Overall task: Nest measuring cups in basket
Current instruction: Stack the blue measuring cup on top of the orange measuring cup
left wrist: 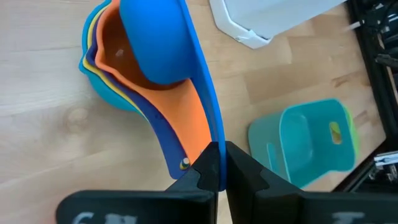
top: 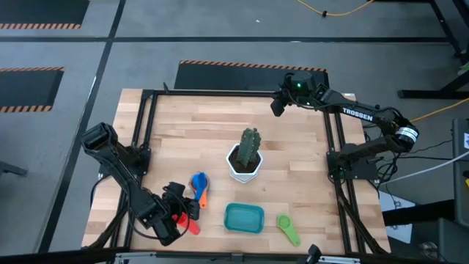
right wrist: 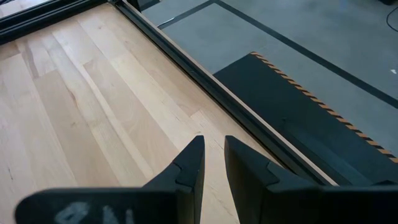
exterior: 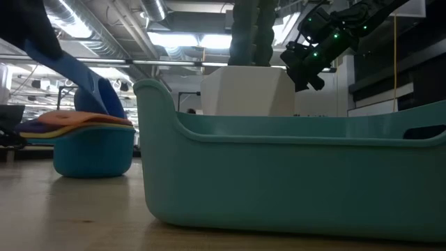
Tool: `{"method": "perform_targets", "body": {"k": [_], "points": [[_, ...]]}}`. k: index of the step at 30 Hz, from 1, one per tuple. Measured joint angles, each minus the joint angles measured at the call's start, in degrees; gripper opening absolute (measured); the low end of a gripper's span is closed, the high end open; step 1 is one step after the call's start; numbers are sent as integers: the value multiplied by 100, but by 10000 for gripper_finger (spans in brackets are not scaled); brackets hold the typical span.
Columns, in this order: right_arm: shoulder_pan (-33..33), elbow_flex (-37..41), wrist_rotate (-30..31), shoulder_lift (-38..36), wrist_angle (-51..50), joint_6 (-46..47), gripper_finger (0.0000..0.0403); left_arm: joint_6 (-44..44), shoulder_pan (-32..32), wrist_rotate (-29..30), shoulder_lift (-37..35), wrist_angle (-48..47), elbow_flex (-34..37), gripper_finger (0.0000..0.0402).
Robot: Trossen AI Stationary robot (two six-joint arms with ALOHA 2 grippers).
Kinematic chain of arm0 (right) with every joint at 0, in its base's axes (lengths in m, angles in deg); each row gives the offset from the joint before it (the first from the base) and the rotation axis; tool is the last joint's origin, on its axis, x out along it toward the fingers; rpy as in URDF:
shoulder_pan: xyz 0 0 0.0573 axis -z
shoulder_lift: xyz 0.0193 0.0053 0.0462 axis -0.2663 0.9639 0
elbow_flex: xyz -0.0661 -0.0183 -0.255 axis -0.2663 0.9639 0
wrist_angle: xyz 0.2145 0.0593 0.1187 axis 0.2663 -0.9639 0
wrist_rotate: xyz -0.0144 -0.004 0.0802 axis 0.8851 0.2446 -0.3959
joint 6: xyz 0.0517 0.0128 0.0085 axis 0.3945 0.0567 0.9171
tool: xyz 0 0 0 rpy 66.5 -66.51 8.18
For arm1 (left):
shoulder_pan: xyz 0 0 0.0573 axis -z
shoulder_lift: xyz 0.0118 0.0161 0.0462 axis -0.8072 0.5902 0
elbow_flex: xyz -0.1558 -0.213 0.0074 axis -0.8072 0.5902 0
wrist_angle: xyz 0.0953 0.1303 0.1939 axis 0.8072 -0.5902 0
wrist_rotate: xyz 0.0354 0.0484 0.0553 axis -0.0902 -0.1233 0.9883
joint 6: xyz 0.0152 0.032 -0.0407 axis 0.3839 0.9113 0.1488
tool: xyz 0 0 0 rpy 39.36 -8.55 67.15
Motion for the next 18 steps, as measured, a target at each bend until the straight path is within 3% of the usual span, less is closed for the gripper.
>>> {"method": "perform_targets", "body": {"k": [8, 18], "points": [[0, 0, 0, 0, 8, 0, 68, 2, -44, -123, -1, 7, 0, 17], [-1, 0, 0, 0, 28, -1, 68, 195, -289, -812, 0, -9, 0, 78]]}}
